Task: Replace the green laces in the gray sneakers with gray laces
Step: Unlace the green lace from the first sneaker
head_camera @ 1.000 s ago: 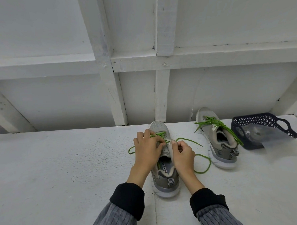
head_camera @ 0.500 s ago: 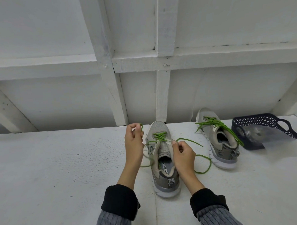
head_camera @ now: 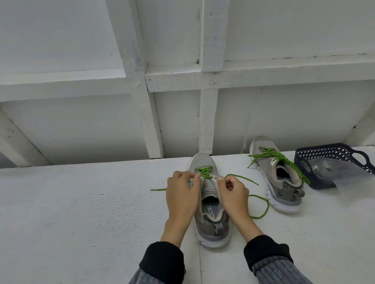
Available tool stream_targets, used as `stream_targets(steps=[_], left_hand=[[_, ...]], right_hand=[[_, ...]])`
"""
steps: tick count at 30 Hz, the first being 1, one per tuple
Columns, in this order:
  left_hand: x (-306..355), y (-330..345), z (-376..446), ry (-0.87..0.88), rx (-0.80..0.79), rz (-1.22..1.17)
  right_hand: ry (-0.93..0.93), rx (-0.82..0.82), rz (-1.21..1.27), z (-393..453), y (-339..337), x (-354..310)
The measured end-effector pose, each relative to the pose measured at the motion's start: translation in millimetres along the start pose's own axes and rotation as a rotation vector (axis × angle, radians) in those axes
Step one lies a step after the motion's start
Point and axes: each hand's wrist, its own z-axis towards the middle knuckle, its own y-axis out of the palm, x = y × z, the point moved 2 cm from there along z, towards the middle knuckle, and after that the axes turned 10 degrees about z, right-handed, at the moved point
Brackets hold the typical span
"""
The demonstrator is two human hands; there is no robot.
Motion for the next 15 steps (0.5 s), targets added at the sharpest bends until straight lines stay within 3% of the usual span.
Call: stream_targets(steps=[4,8,15], left_hand=[[6,9,5,-0.011,-0.124,0.1],[3,15,4,-0.018,-0.033,0.085],[-19,2,4,-0.171,0.049,-0.117]], right_hand=[[-0.003,-0.077,-0.098,12,5,-4],[-0.034,-0.107,-0.241,20,8,-9],[0.031,0.019,-0.289,26,-3,-5]])
